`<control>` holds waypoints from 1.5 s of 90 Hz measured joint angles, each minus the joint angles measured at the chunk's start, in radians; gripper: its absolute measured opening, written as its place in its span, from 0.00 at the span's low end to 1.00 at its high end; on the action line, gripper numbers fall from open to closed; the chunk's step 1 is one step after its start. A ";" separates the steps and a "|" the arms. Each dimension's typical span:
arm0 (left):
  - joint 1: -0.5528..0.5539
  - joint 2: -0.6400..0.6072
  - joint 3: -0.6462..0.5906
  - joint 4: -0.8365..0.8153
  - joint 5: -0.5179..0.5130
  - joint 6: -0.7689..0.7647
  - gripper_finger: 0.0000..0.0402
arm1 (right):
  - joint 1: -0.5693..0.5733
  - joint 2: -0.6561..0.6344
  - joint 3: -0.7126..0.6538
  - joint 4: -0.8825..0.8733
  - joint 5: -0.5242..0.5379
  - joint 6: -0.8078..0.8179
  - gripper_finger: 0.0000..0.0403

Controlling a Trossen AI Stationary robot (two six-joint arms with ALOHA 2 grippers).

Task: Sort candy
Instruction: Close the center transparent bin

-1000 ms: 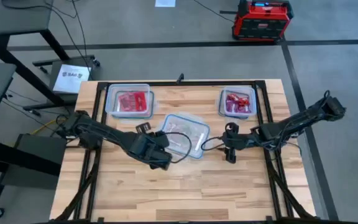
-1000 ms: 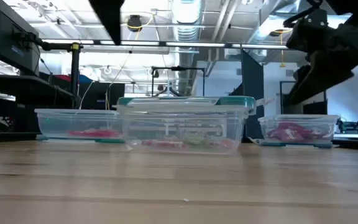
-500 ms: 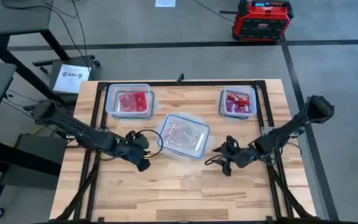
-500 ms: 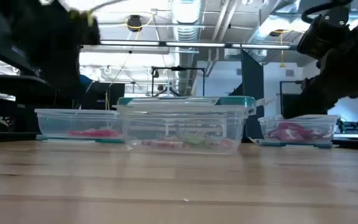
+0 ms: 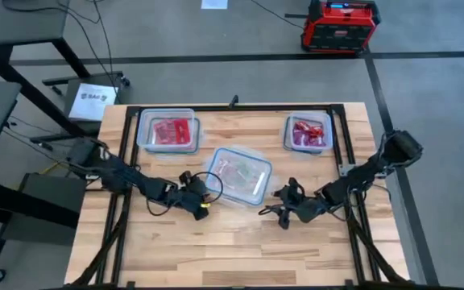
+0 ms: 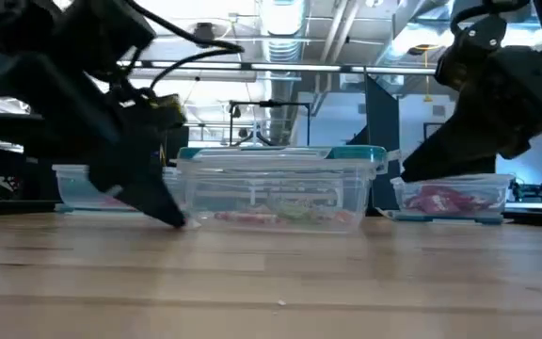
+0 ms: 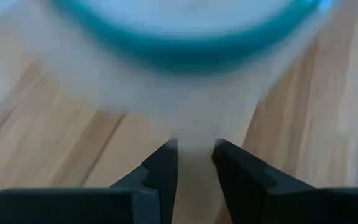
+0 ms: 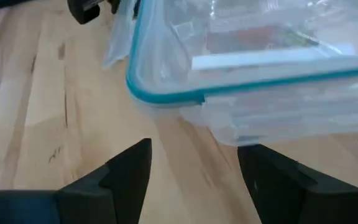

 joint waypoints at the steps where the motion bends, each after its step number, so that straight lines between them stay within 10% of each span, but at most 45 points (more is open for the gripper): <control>1: 0.002 0.005 0.000 0.009 -0.001 0.001 0.23 | 0.000 0.000 0.000 0.001 0.000 0.002 0.56; 84: 0.002 0.024 0.000 0.089 0.077 0.026 0.23 | -0.142 -0.002 0.000 0.081 -0.056 -0.070 0.56; 109: -0.054 -0.128 0.004 -0.167 0.205 -0.201 0.23 | -0.074 -0.005 0.000 0.098 -0.081 -0.134 0.56; 135: -0.054 -0.392 0.190 -0.488 0.103 -0.100 0.23 | -0.082 -0.016 0.005 0.113 -0.077 -0.216 0.56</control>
